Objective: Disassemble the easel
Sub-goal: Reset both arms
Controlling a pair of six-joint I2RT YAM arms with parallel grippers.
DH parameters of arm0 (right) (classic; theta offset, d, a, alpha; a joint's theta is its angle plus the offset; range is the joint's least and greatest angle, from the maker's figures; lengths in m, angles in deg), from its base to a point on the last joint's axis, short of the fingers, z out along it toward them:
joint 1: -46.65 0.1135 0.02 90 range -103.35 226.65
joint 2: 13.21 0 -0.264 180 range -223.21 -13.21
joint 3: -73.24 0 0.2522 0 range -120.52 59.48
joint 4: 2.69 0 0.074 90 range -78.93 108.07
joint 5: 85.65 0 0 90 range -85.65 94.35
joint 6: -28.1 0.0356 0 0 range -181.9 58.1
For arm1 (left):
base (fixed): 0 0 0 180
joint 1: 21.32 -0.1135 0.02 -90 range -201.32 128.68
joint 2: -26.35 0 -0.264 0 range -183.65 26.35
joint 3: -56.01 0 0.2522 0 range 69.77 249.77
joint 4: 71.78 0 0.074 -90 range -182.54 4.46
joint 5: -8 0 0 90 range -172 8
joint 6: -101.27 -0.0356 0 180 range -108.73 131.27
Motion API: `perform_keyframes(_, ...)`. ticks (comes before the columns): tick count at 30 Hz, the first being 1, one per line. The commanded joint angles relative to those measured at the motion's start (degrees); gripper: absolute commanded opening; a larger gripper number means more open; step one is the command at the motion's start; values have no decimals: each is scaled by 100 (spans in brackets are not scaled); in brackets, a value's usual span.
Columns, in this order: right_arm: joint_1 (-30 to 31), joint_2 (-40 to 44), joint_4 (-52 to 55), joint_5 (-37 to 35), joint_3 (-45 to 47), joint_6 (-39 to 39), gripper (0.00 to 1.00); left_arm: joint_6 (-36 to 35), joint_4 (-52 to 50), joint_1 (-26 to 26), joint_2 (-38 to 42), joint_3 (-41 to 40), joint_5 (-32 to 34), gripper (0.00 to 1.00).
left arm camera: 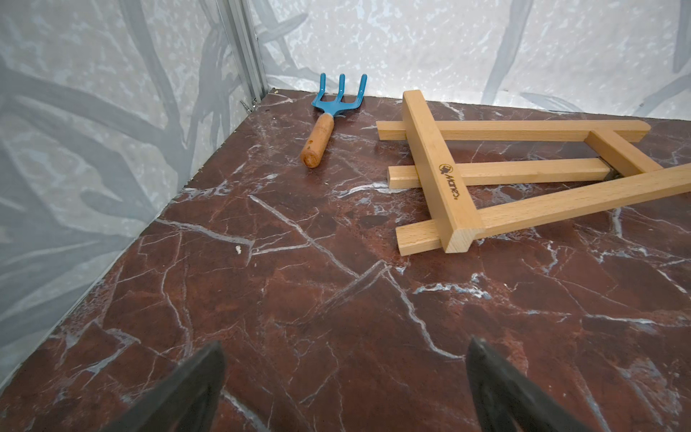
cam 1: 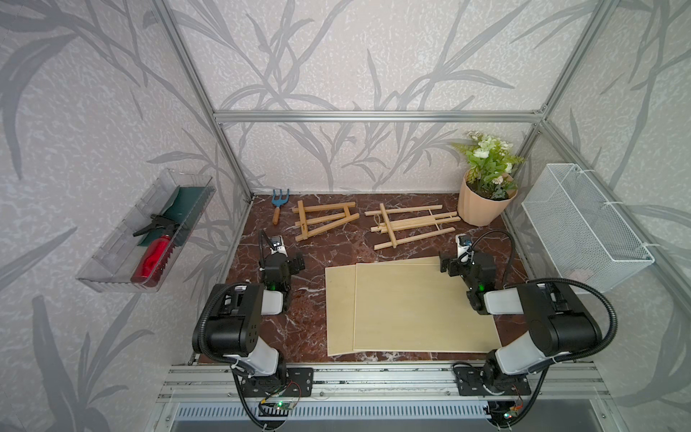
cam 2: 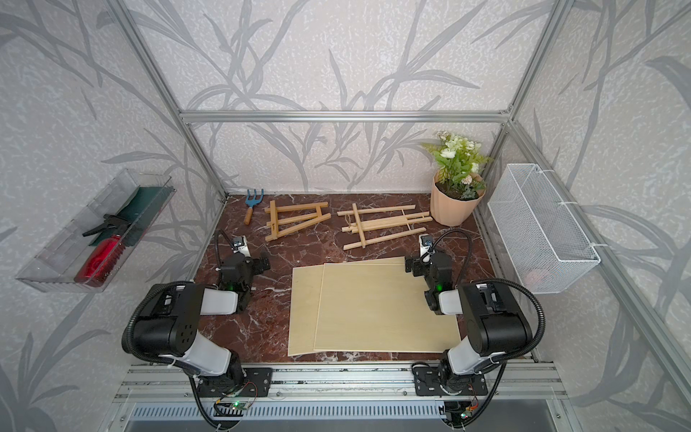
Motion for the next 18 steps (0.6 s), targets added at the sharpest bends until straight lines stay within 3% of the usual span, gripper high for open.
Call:
perform_keyframes(1, 9, -36, -63, -88, -87, 18, 99, -62, 160, 23, 37, 71, 54, 99)
perform_keyframes(18, 48, -36, -66, -168, -87, -14, 99, -67, 140, 22, 37, 83, 45, 99)
